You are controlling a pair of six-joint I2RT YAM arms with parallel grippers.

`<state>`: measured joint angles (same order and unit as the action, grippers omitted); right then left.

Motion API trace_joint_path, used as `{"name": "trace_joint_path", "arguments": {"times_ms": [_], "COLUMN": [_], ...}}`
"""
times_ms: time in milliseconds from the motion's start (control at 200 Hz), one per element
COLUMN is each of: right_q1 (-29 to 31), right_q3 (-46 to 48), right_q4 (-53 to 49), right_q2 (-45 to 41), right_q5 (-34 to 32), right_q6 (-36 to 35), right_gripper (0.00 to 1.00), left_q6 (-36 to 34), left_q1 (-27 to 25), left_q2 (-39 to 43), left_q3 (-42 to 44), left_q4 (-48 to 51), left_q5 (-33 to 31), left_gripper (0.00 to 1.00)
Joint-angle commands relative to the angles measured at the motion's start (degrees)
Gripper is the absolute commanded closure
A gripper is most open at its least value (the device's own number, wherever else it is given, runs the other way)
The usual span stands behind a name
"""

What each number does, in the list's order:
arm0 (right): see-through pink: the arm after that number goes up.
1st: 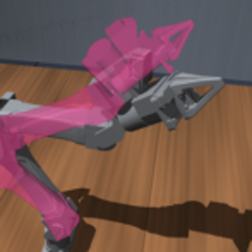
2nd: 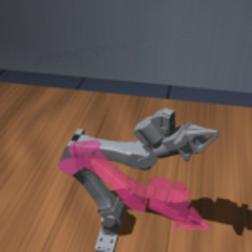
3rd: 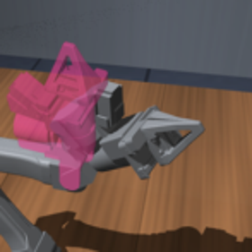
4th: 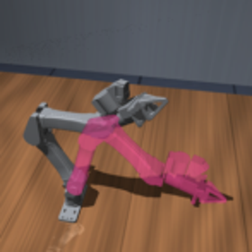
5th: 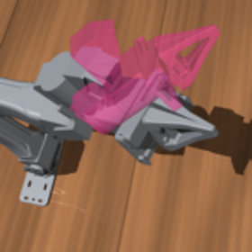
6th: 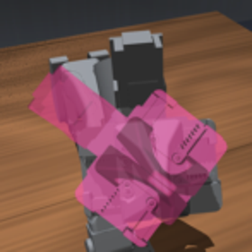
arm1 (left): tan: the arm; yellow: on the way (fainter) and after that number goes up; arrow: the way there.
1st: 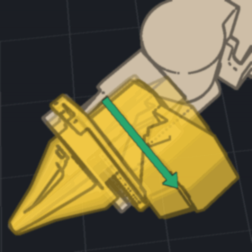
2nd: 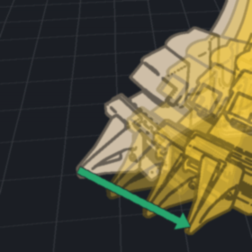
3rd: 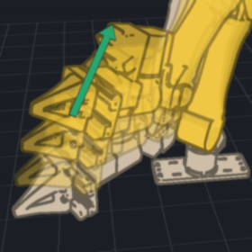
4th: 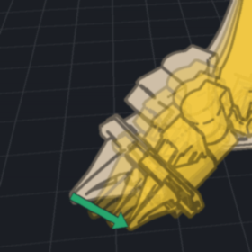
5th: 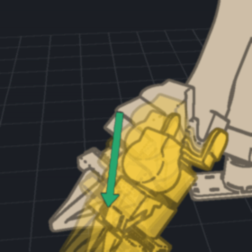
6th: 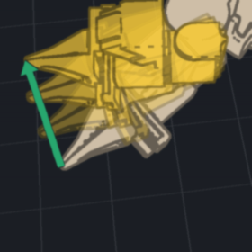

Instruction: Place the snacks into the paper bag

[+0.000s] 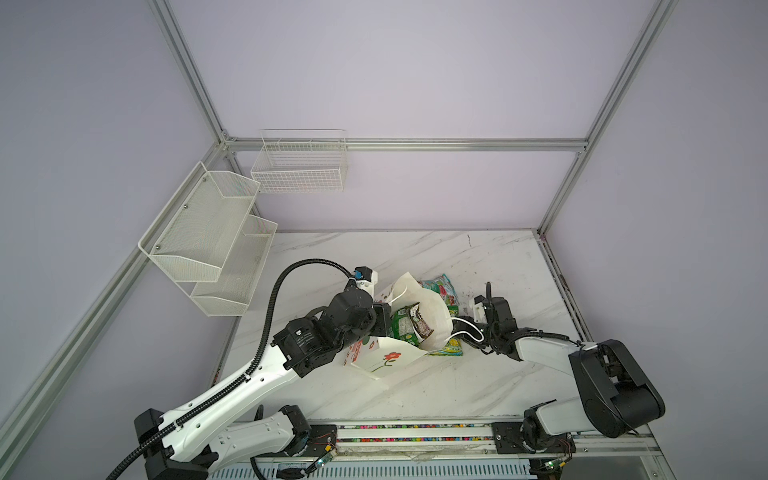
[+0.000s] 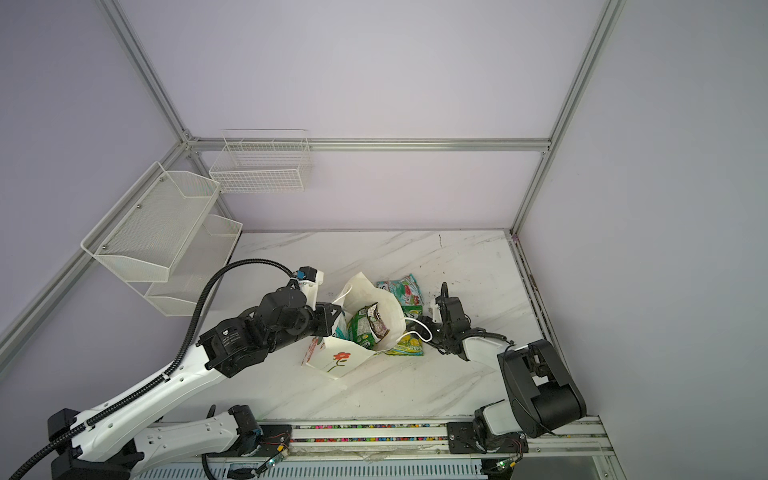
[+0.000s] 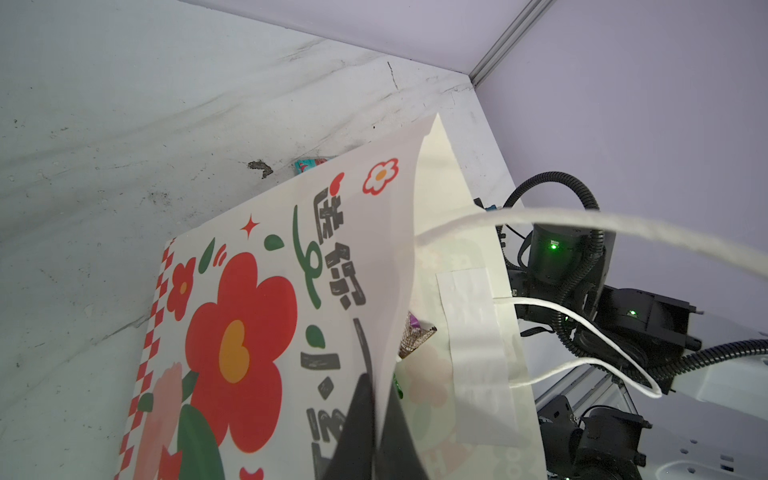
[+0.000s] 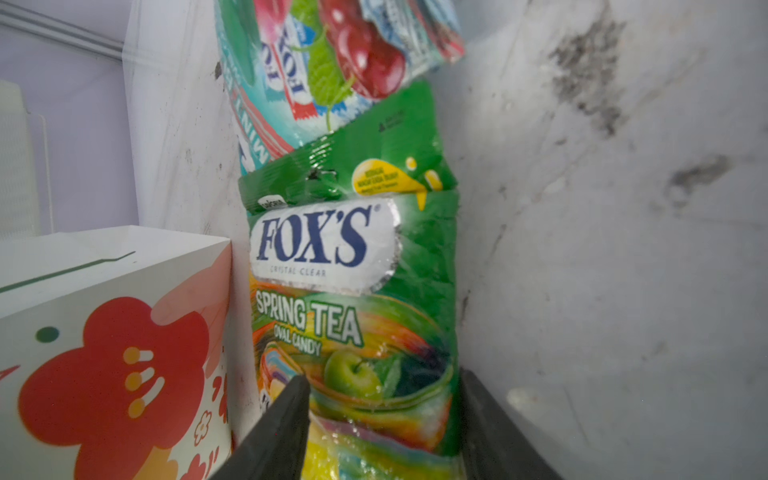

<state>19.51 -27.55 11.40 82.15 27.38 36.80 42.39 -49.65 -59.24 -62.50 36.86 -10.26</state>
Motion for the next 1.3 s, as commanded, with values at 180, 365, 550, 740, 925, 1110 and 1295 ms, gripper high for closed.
{"name": "trace_joint_path", "arguments": {"times_ms": [180, 365, 550, 740, 925, 1110, 1295], "right_q1": [0.41, 0.44, 0.4, 0.34, 0.36, 0.31, 0.36], "right_q3": [1.55, 1.73, 1.59, 1.9, 1.4, 0.39, -0.39], "right_q4": [-1.85, -1.99, -2.42, -1.81, -3.24, -4.87, -5.74], "right_q2": [-1.35, -3.19, -6.97, -11.71, -16.47, -19.26, -21.33], "right_q5": [-0.53, -0.44, 0.08, 1.28, 1.8, 1.63, 1.72], "right_q6": [0.2, 0.56, 0.71, 1.9, 2.07, 2.19, 2.49], "right_gripper": [0.81, 0.99, 1.0, 1.0, 1.0, 1.0, 1.0], "left_q6": [-0.29, -0.12, -0.12, -0.03, -0.03, -0.11, -0.12], "left_q1": [-0.19, -0.1, -0.14, -0.1, -0.08, -0.1, -0.1], "left_q2": [0.36, 0.66, 0.96, 1.06, 1.06, 1.06, 1.23], "left_q3": [-5.0, -4.82, -4.82, -4.71, -5.04, -5.27, -5.53], "left_q4": [-2.93, -2.89, -2.88, -2.85, -2.65, -2.41, -1.95], "left_q5": [0.05, 0.06, -0.07, -0.31, -0.55, -0.85, -1.39], "left_gripper": [1.0, 1.0, 1.0, 1.0, 1.0, 1.0, 1.0]}}
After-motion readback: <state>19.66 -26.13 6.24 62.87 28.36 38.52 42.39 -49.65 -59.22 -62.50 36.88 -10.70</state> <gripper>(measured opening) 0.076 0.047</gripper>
